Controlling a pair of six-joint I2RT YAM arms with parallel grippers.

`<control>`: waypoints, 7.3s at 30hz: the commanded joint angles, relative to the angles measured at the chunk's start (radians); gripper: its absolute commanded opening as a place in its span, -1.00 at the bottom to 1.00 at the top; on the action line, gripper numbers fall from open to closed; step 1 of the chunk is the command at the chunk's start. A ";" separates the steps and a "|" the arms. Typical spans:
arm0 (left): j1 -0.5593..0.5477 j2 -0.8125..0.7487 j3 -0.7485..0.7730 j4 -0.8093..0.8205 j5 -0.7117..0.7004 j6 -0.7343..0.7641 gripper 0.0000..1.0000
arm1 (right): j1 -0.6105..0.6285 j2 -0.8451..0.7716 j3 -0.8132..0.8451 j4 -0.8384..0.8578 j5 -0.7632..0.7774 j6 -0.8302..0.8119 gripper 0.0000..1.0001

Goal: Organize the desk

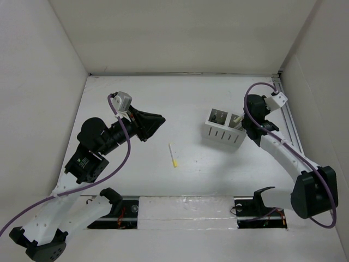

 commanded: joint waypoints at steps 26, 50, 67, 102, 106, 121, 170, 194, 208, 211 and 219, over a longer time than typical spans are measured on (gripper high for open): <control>0.000 0.005 -0.004 0.061 0.015 -0.006 -0.64 | 0.105 0.032 0.049 0.049 0.045 0.016 -0.09; 0.000 0.005 -0.006 0.061 0.012 -0.004 -0.64 | 0.757 0.535 0.339 0.006 -0.366 -0.113 0.37; 0.000 0.007 -0.006 0.063 0.016 -0.007 -0.65 | 0.777 0.684 0.365 -0.081 -0.193 -0.059 0.34; 0.000 0.001 -0.006 0.063 0.015 -0.006 -0.65 | 0.741 0.676 0.275 -0.032 -0.351 -0.009 0.00; 0.000 -0.001 -0.007 0.063 0.016 -0.006 -0.64 | 0.751 0.690 0.261 -0.037 -0.355 0.002 -0.07; 0.000 0.004 -0.007 0.064 0.016 -0.006 -0.64 | 0.779 0.785 0.349 -0.233 -0.202 0.067 -0.25; 0.000 0.004 -0.009 0.064 0.021 -0.007 -0.65 | 0.494 0.000 0.016 -0.037 0.033 0.074 -1.00; 0.000 0.005 -0.007 0.063 0.015 -0.007 -0.64 | -0.013 0.154 0.126 -0.063 0.162 0.005 -1.00; 0.000 0.004 -0.009 0.063 0.012 -0.006 -0.65 | 0.037 0.257 0.146 -0.005 0.223 -0.025 -1.00; 0.000 0.004 -0.009 0.063 0.013 -0.006 -0.64 | 0.058 0.279 0.155 -0.032 0.241 -0.007 -1.00; 0.000 0.005 -0.007 0.063 0.015 -0.006 -0.65 | 0.103 0.274 0.120 -0.040 0.296 0.027 -1.00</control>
